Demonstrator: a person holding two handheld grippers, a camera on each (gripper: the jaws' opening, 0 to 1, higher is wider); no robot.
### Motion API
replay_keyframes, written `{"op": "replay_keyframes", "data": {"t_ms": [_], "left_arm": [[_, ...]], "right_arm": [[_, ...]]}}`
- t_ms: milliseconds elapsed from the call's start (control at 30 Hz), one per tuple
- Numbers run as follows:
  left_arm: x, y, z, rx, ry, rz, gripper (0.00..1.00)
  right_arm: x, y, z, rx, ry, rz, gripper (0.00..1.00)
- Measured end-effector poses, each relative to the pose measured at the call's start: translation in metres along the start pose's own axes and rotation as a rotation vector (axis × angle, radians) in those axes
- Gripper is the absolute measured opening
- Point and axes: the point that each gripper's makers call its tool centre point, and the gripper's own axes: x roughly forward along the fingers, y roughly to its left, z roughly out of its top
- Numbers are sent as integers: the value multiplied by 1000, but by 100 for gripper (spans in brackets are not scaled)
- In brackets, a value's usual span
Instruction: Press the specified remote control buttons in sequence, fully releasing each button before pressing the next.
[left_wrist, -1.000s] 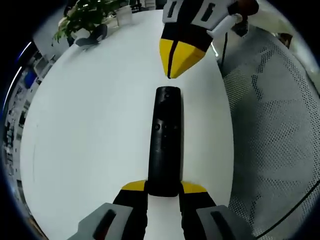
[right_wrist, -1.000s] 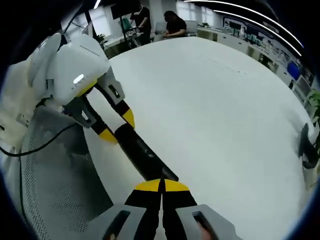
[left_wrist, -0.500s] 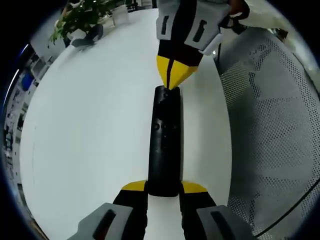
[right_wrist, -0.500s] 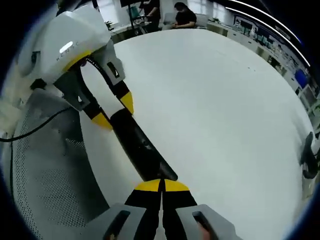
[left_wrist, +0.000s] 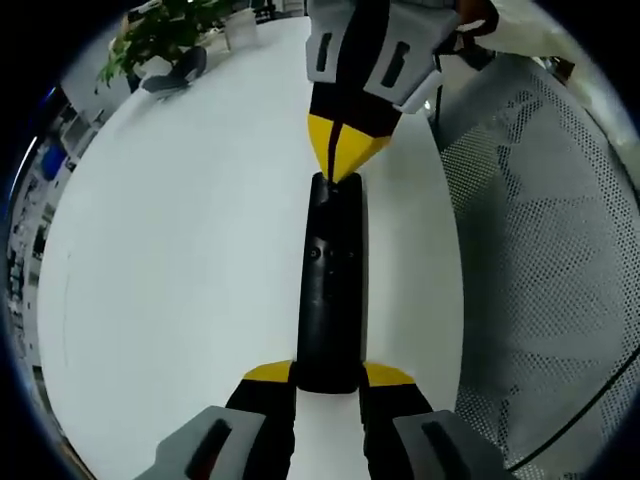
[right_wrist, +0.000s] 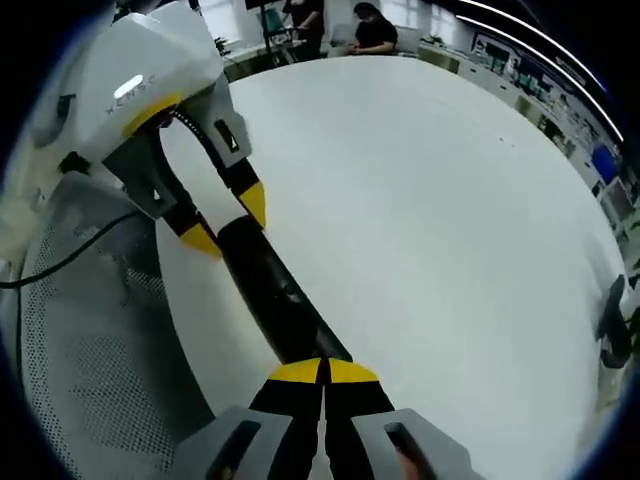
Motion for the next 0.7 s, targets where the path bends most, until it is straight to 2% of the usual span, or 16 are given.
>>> {"op": "replay_keyframes", "data": {"t_ms": [267,700], "left_arm": [[0,0,0,-6,-30,-2,22],[0,0,0,2,-16,1,22]], "right_arm": [[1,0,0,-63,12,-26,0],[-1,3,2,-32,-3,18,0]]}}
